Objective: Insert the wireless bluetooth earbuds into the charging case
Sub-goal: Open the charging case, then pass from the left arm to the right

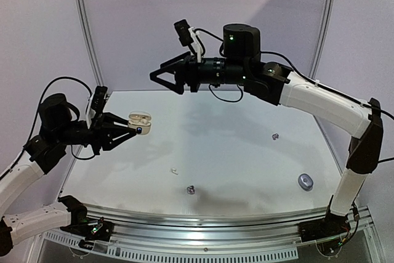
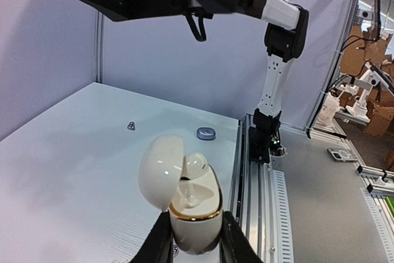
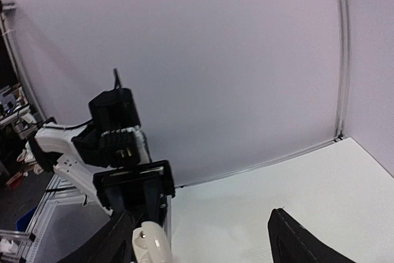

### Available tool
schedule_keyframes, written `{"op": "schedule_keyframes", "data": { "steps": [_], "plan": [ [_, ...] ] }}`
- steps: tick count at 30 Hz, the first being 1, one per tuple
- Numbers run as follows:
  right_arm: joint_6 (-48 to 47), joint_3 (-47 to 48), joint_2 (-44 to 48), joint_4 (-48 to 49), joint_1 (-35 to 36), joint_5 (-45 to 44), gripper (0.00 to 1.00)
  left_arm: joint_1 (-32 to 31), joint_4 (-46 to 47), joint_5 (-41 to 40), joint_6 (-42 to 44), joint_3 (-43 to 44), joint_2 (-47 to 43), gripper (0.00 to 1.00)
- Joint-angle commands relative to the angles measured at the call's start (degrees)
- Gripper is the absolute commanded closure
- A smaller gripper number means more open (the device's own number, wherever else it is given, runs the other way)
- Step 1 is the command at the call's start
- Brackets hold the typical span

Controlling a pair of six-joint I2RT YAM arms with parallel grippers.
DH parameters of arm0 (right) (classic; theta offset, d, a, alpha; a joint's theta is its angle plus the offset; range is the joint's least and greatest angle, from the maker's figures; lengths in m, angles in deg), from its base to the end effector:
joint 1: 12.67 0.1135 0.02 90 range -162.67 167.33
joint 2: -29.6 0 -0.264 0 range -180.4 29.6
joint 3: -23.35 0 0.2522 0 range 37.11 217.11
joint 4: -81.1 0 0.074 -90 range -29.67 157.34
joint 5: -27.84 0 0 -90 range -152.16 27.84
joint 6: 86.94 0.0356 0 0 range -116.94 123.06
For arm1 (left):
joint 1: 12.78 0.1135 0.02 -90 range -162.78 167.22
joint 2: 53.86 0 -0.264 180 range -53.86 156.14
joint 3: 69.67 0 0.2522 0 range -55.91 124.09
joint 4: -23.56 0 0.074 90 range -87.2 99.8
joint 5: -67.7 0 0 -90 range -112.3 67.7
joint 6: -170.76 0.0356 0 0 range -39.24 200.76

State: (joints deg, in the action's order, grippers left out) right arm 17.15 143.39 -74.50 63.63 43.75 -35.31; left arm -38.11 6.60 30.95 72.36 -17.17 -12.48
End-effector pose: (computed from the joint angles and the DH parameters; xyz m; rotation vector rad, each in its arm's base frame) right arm 0.2258 0.3692 0.4360 -0.9920 1.4570 1.2996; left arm 0.1362 -0.0960 0.3270 0.9644 1.4954 -1.2023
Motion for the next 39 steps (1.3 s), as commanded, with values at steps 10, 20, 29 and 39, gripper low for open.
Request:
{"op": "schedule_keyframes", "data": {
  "steps": [10,20,29,39],
  "plan": [
    [-18.3,7.1,-4.3,-14.5,8.6,-2.9,0.24,0.4,-0.3,-0.1,2.7,0.7,0.9,1.0],
    [-19.9,10.3,-8.5,-17.4,8.7,-4.3,0.47,0.3,-1.9,1.0,5.2,1.9,1.6,1.0],
    [-20.0,11.5,-10.0,-19.0,8.8,-4.4,0.63,0.3,-2.0,1.2,5.7,2.2,1.9,1.0],
    [-20.7,12.4,-10.9,-21.8,8.8,-3.4,0.7,0.4,-2.1,1.9,6.4,2.4,2.3,1.0]
  ]
}}
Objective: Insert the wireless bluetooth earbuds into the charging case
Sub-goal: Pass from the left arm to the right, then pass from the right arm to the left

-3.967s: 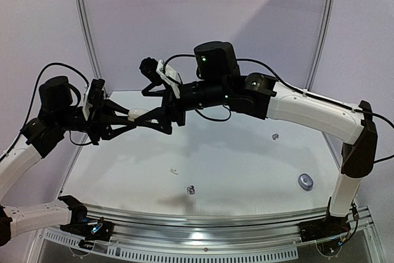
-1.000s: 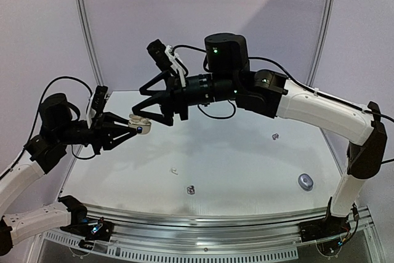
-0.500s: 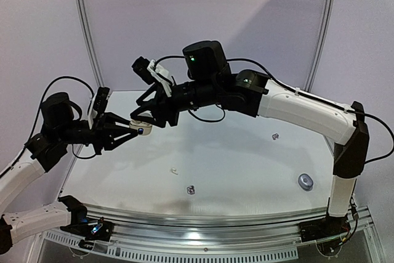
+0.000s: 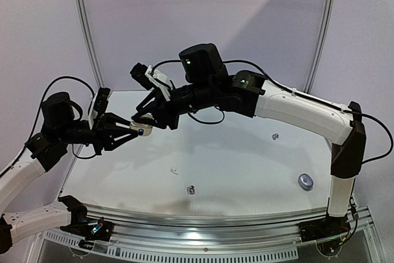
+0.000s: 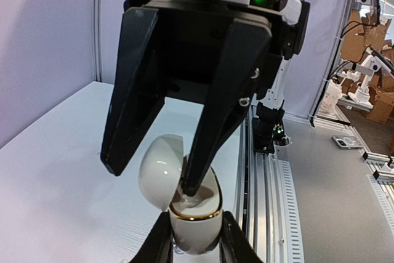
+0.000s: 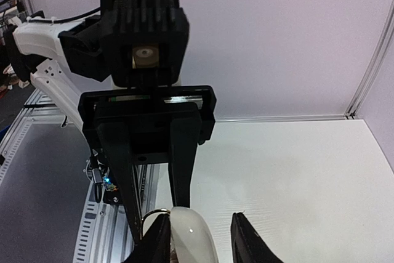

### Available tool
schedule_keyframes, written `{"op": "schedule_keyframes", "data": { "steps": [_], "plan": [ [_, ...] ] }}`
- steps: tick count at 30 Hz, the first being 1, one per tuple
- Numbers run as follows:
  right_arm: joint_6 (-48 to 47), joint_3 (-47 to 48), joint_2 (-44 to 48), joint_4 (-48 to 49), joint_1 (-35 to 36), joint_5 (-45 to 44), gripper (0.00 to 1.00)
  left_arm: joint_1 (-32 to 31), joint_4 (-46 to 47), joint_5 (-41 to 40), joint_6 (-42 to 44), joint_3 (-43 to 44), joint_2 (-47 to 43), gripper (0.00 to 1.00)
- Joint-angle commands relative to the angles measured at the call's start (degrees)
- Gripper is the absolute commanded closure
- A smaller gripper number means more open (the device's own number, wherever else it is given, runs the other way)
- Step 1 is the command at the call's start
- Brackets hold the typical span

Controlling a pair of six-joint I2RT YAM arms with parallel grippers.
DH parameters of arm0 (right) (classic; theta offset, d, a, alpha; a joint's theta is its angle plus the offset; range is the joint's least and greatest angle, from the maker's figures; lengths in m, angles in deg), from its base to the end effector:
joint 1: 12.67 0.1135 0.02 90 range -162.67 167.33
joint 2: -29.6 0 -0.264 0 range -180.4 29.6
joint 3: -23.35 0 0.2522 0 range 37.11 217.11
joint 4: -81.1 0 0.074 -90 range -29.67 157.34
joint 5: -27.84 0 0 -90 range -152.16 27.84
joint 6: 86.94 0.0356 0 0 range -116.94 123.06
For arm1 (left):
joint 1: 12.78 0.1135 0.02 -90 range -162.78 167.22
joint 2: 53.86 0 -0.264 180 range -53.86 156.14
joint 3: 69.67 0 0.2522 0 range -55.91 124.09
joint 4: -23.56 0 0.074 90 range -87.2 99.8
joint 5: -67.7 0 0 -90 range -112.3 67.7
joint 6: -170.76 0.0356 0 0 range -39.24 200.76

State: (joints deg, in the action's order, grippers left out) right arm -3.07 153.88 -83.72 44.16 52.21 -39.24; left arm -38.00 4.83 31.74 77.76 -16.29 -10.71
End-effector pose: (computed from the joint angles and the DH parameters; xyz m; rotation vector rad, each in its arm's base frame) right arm 0.1852 0.4278 0.3945 -1.4053 1.4745 1.0523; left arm 0.1410 -0.0983 0.3248 1.0272 1.4762 -1.1602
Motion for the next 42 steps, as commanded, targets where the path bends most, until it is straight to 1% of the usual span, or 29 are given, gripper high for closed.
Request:
{"op": "schedule_keyframes", "data": {
  "steps": [1,3,7,15,18,19,21,22,24,25,27,29,31,38,39,42],
  "plan": [
    [-0.6,2.0,-1.7,-2.3,0.3,0.8,0.74,0.2,-0.4,1.3,1.1,1.6,0.4,1.0],
    [-0.6,2.0,-1.7,-2.1,0.3,1.1,0.78,0.2,-0.7,1.4,1.3,1.6,0.5,1.0],
    [-1.0,1.8,-1.2,-1.2,0.3,2.4,0.82,0.2,-0.5,1.6,1.2,1.4,0.5,1.0],
    [-1.5,0.3,0.9,1.7,0.3,2.6,0.94,0.2,0.3,1.0,-1.3,0.7,0.8,1.0],
    [-1.6,-1.1,2.0,3.2,0.2,2.4,0.95,0.2,0.7,1.0,-1.8,0.3,0.8,0.99],
    [-1.6,-1.2,2.3,3.4,0.4,2.5,0.95,0.2,0.8,1.0,-1.9,0.2,0.8,0.97],
    [-1.8,-1.2,2.4,3.6,0.5,2.6,0.95,0.2,0.9,1.1,-2.0,0.2,0.8,0.85],
    [-1.9,-1.2,2.5,3.8,0.6,2.5,0.95,0.3,1.0,1.1,-2.1,0.2,0.8,0.79],
    [-2.3,-1.1,2.6,3.8,1.0,1.9,0.95,0.2,1.1,1.1,-2.4,0.0,1.0,0.62],
    [-2.9,-1.1,2.6,3.8,1.1,1.6,0.95,0.2,1.3,1.2,-2.6,-0.1,1.1,0.56],
    [-3.5,-1.1,2.8,3.7,1.4,0.6,0.96,0.2,1.7,1.6,-3.2,-0.2,1.5,0.51],
    [-4.3,-1.1,3.0,3.5,1.6,-0.1,0.96,0.2,1.8,2.2,-3.9,-0.1,1.8,0.51],
    [-4.9,-1.0,3.2,3.3,1.8,-0.7,0.96,0.2,1.7,2.9,-3.9,0.0,2.2,0.56],
    [-6.2,-1.0,3.7,3.2,2.0,-1.0,0.96,0.2,2.9,5.2,-3.4,0.0,2.4,0.6],
    [-6.2,-1.0,3.6,3.2,2.0,-1.0,0.96,0.2,3.5,5.5,-3.4,0.1,2.4,0.6],
    [-6.1,-1.1,3.5,3.2,2.0,-0.8,0.96,0.1,4.0,6.5,-1.7,-0.1,2.3,0.51]
  ]
}}
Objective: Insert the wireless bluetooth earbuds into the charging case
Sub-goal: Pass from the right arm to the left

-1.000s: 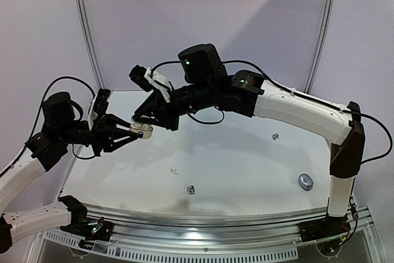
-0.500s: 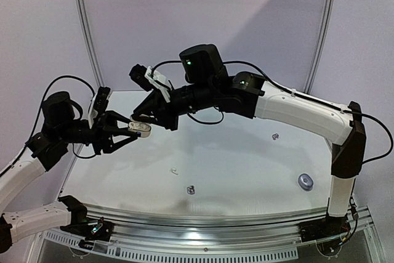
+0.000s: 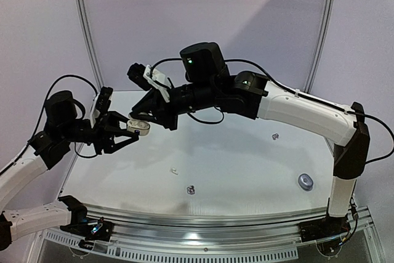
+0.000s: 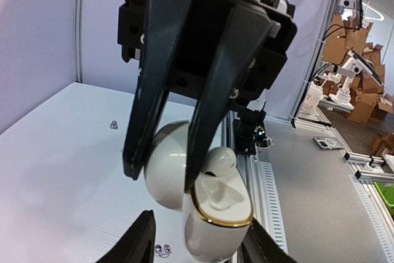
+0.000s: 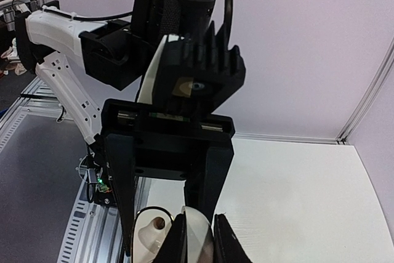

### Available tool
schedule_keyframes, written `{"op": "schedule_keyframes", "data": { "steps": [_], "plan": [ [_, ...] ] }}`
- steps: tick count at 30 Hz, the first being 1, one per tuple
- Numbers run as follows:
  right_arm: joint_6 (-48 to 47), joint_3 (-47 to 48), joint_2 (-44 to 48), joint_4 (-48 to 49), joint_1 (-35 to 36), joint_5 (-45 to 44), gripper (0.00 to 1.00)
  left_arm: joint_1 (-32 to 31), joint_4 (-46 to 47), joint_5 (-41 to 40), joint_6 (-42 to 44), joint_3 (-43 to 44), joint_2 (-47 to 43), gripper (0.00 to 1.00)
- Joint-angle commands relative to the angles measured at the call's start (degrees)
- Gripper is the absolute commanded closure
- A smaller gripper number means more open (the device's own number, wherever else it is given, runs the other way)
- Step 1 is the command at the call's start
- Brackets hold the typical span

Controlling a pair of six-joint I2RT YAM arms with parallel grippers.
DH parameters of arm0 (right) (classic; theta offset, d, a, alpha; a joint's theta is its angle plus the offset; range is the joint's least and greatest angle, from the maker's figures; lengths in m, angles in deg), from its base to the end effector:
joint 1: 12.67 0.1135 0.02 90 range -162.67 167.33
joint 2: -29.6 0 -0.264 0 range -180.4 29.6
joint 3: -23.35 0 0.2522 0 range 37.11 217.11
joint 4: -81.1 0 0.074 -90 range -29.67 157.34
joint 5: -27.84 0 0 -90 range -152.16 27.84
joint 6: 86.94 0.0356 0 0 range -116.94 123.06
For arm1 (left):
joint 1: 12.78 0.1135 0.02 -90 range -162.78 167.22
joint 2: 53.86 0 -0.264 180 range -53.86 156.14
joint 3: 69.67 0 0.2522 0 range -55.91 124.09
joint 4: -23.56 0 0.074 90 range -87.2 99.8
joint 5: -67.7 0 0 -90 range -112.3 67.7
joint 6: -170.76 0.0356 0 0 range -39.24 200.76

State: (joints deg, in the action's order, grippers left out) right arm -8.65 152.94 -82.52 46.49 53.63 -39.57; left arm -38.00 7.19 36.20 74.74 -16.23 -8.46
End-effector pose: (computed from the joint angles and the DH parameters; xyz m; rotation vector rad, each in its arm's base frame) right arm 0.1732 0.4286 0.4023 -1.4544 1.3379 1.0087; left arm 0.1463 -0.1024 0.3233 1.0512 1.4777 -1.2602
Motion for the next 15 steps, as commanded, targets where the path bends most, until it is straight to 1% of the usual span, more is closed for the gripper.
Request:
{"op": "schedule_keyframes", "data": {
  "steps": [1,2,4,5,8,12,15],
  "plan": [
    [-0.5,-0.2,2.3,0.9,0.6,-0.3,0.96,0.0,1.6,2.1,2.3,-0.1,0.1,0.49],
    [-0.4,-0.2,2.3,1.0,0.7,-0.1,0.96,0.0,3.5,2.1,3.5,-0.1,0.1,0.48],
    [-0.3,-0.2,2.3,1.2,0.8,0.0,0.96,-0.1,4.1,2.3,5.5,-0.1,0.1,0.48],
    [-0.4,-0.1,2.2,1.2,0.8,-0.2,0.96,-0.2,4.3,2.5,5.9,-0.1,0.2,0.5],
    [-0.5,-0.1,2.2,1.1,0.8,-0.6,0.96,-0.2,4.5,3.0,5.9,0.2,0.9,0.64],
    [-0.8,-0.1,2.3,1.2,0.9,-0.8,0.97,-0.3,4.5,3.3,4.8,0.2,1.0,0.72],
    [-0.9,-0.1,2.3,1.4,0.9,-0.8,0.97,-0.3,4.2,3.1,4.2,0.1,0.8,0.75]
  ]
}}
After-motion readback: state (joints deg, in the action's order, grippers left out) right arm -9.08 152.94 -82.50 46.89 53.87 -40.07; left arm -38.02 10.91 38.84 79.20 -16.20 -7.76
